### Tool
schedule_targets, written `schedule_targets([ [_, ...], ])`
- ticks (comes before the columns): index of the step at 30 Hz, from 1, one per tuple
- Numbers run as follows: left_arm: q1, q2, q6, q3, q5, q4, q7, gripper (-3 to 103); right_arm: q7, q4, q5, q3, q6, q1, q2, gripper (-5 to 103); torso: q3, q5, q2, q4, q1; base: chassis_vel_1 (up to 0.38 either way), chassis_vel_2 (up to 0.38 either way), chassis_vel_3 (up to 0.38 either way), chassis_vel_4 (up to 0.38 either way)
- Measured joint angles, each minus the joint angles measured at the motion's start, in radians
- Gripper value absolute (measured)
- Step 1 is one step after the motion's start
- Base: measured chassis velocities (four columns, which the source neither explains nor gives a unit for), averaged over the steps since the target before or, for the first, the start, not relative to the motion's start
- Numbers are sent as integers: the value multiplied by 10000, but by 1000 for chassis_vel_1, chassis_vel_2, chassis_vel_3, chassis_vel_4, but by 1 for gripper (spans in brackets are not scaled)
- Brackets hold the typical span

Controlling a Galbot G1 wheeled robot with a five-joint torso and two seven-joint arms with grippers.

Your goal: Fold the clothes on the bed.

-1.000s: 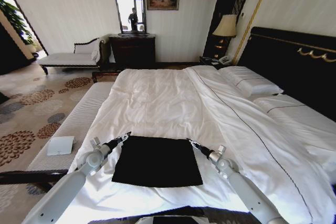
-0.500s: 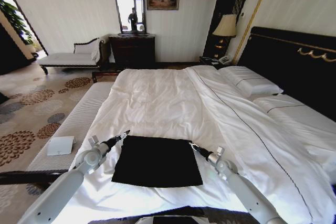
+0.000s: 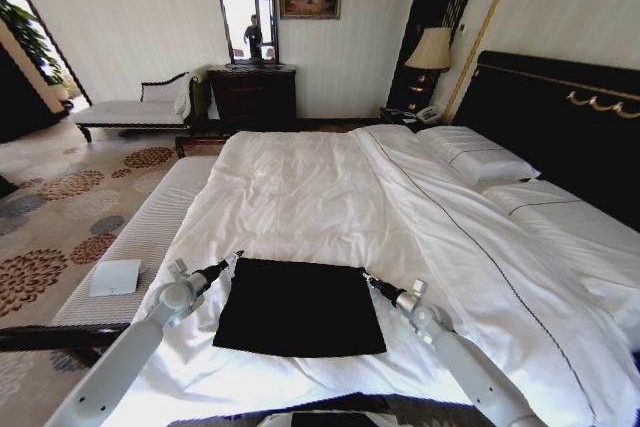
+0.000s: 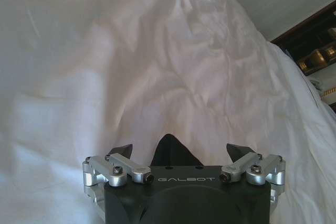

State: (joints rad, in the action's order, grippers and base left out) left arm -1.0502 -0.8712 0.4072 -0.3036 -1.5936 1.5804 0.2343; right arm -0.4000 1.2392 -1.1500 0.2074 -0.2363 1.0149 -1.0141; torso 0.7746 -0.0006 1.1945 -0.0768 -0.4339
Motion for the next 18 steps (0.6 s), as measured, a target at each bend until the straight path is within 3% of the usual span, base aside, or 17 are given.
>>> schedule_targets([
  [10, 493, -406, 175, 347, 198, -780, -392, 103, 85, 56, -7, 2, 0, 4, 113, 1, 0, -1, 0, -1, 0, 0, 0, 0, 0],
  [18, 1011, -612, 244, 829, 394, -1330, -560, 93, 155, 32, -27, -1, 8, -74, 26, 1, 0, 0, 0, -1, 0, 0, 0, 0, 0],
])
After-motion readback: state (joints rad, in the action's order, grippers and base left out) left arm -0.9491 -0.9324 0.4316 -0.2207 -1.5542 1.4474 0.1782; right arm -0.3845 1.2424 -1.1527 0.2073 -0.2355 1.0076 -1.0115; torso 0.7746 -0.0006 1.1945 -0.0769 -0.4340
